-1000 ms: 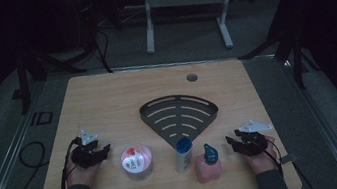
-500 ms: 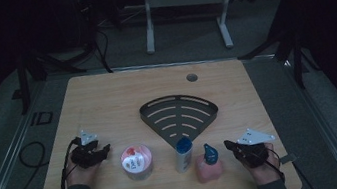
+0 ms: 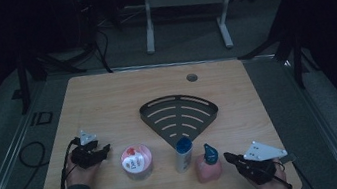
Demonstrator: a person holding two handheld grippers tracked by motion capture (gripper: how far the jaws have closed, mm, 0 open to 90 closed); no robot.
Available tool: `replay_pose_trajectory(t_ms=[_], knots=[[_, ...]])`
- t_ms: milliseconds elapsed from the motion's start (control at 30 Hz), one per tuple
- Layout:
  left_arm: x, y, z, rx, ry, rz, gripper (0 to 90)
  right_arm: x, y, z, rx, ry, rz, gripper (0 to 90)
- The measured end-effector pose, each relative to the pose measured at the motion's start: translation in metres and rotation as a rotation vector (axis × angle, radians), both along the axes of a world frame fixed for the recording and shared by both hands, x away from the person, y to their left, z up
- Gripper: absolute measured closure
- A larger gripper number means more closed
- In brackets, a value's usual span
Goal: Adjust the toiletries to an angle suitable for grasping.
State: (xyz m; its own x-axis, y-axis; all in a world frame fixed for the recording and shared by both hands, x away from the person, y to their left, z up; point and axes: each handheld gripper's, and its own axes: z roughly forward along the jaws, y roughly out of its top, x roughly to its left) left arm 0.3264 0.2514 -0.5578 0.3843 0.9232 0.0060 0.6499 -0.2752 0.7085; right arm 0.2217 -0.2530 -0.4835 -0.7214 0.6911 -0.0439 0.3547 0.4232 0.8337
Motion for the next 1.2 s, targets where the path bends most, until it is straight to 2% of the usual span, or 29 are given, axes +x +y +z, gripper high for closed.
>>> replay_pose_trajectory(t_ms=[300,667,1033,1200], knots=[[0.000,0.000,0.000,-0.002,0.000,0.000,45.6,-0.016,0.011,0.011,0.030,-0.009,0.061,89.8],[0.000,0.001,0.000,-0.004,0.001,0.001,45.5,-0.023,0.034,0.013,0.058,0.001,0.150,89.8],[0.000,0.001,0.000,-0.009,0.002,0.000,45.5,-0.015,0.045,-0.002,0.089,0.044,0.160,89.8],[0.000,0.001,-0.001,-0.011,0.003,-0.001,45.3,-0.013,0.045,-0.002,0.097,0.047,0.160,89.9]])
